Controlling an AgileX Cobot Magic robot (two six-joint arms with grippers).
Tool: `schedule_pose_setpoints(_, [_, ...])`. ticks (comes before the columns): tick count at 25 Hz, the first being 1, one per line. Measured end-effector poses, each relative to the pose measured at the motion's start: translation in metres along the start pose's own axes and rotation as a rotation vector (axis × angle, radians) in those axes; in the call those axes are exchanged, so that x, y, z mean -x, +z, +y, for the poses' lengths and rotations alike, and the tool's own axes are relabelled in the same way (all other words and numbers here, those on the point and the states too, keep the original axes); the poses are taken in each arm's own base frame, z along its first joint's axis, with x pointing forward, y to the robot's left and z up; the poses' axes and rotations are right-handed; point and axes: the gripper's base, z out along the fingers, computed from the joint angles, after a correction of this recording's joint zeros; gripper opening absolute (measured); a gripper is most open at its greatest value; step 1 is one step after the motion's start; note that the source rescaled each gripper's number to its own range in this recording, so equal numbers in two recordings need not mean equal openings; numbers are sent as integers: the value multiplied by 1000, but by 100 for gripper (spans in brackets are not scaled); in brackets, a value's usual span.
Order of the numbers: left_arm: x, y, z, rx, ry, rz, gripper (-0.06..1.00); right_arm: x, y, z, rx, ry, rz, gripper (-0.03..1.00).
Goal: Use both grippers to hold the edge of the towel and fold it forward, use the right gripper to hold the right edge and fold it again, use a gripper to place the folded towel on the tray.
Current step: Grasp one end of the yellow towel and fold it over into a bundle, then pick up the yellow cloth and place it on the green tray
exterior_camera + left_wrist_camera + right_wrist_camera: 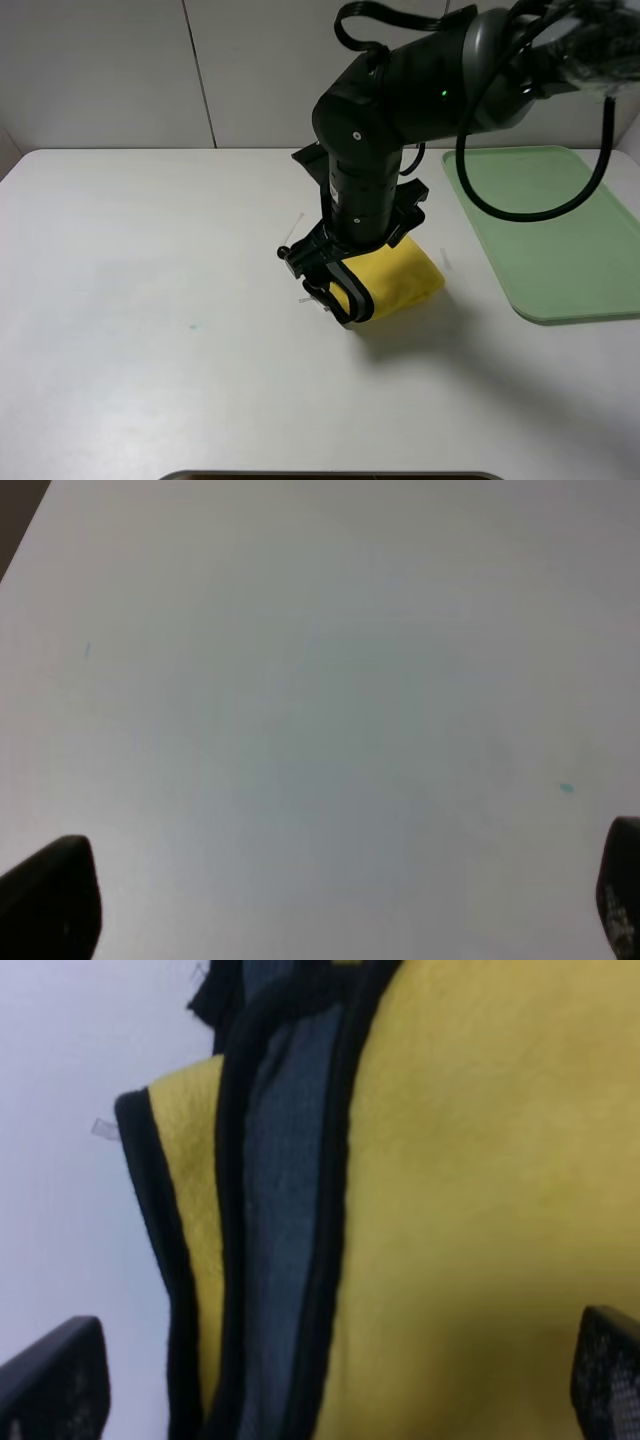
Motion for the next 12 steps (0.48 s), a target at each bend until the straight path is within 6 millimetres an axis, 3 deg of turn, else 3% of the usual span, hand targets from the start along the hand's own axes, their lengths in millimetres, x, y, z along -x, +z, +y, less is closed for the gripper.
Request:
schedule_pose_setpoints(5, [0,0,0,0,0,0,100,2,-17,-32,-17,2,-23,100])
schedule_pose_setpoints(12, [0,0,0,0,0,0,100,2,-8,-90,22,-10,-7,100])
